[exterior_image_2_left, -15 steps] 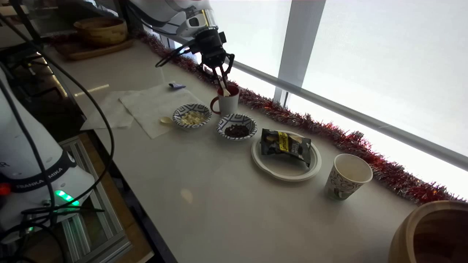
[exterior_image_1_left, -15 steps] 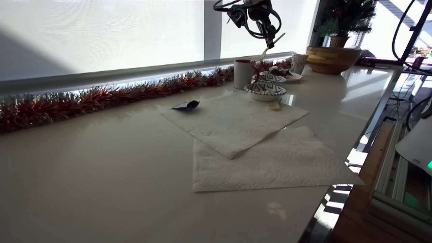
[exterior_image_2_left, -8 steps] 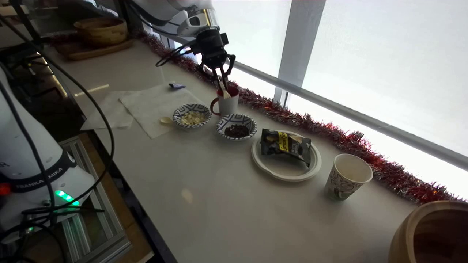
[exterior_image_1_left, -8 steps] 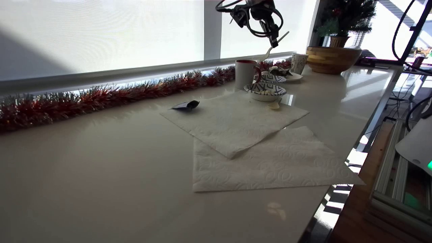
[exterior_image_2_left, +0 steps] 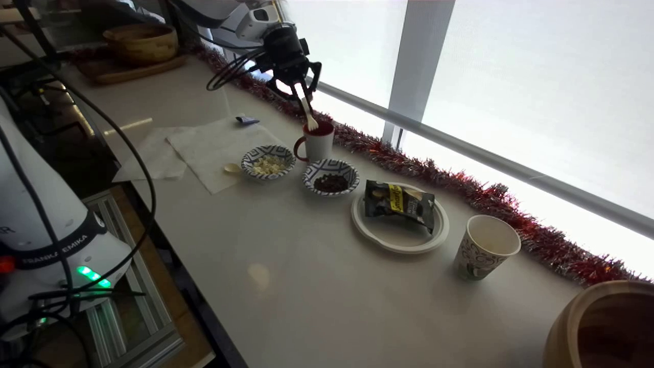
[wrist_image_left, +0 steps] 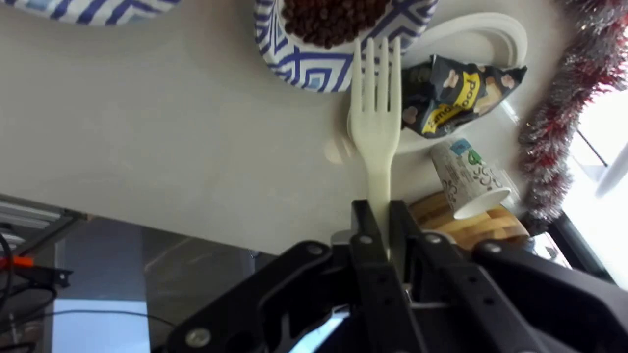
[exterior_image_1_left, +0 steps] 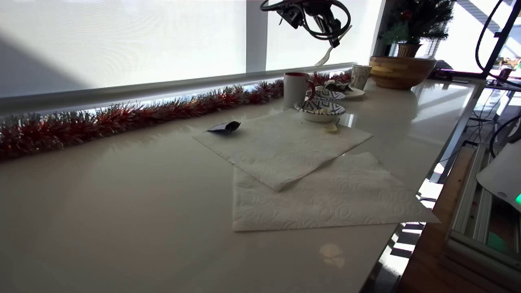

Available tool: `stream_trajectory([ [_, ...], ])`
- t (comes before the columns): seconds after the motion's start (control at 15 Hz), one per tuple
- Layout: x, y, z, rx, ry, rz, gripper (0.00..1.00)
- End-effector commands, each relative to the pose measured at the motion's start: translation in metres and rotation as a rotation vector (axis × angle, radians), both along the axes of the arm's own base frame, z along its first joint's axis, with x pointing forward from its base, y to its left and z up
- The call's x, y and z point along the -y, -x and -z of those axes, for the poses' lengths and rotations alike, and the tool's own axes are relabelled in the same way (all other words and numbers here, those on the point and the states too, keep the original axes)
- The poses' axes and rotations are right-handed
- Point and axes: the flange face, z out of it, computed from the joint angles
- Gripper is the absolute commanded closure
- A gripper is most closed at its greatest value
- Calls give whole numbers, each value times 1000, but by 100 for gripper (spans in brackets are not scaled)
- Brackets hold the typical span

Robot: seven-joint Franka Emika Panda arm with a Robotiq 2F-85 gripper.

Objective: Pick up one white object with the fork, and then put it in the mug

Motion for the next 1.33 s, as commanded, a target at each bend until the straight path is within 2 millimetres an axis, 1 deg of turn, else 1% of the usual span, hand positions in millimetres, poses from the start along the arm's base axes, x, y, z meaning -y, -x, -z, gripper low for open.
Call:
stream_trajectory([
  [0.0, -27, 39, -28, -78, 118, -112, 97],
  [0.07, -40, 40, -28, -79, 93, -193, 97],
  [0.2, -69, 40, -27, -70, 62, -293, 97],
  [0.33, -99, 34, -27, -67, 10, -399, 97],
  [0.4, -110, 29, -29, -63, -16, -452, 97],
  [0.47, -115, 22, -33, -56, -46, -505, 97],
  [0.67, -117, 0, -37, -32, -140, -655, 96],
  [0.8, -111, -16, -30, -23, -225, -728, 96],
  [0.87, -105, -20, -26, -15, -270, -760, 96],
  [0.93, -101, -23, -18, -18, -314, -791, 96],
  [1.07, -100, -30, 7, -30, -397, -855, 96],
  [1.13, -101, -29, 19, -61, -443, -874, 96],
  [1.2, -98, -24, 1, -41, -372, -833, 88],
  [1.27, -98, -26, 13, -59, -402, -849, 88],
])
